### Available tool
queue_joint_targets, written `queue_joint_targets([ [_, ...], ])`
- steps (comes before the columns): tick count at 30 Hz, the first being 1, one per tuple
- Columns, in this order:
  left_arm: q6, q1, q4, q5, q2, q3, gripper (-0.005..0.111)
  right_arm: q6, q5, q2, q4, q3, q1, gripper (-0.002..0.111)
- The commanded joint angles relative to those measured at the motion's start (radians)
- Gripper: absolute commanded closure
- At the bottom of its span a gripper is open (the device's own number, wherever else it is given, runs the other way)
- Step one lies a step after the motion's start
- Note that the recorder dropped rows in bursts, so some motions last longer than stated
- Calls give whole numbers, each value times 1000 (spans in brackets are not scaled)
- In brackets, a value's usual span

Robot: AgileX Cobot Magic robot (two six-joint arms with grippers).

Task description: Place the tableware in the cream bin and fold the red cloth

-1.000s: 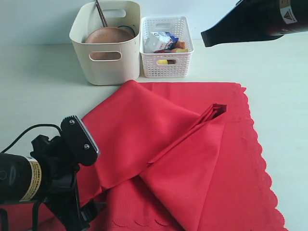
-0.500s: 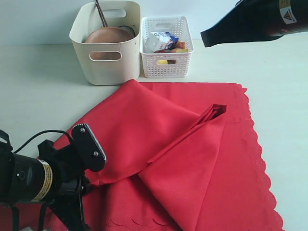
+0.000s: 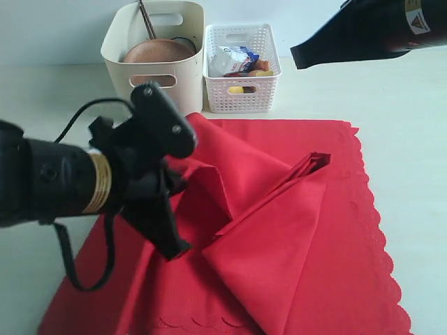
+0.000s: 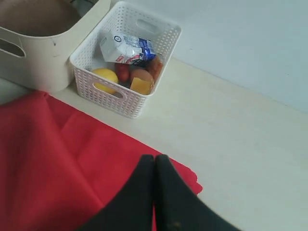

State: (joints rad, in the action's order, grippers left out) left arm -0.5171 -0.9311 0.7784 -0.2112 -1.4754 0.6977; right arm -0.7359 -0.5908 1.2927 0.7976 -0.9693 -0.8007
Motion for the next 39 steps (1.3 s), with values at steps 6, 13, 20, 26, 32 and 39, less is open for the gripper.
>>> queue_joint_targets([
  [6,18,-27,-38,12,-108,431,107,10,-194,2,102,5,0,108],
  [13,42,-52,-60,97,-284,514,107,-50,-304,0,170,5,0,108],
  [20,-42,-59,-64,128,-404,615,107,-194,-405,0,284,5,0,108],
  [26,-71,-75,-64,230,-478,639,107,-315,-524,0,418,5,0,108],
  [32,-98,-90,-66,322,-593,699,107,-323,-481,0,407,5,0,108],
  [39,-120,-97,-61,303,-678,782,69,-323,-469,0,392,5,0,108],
])
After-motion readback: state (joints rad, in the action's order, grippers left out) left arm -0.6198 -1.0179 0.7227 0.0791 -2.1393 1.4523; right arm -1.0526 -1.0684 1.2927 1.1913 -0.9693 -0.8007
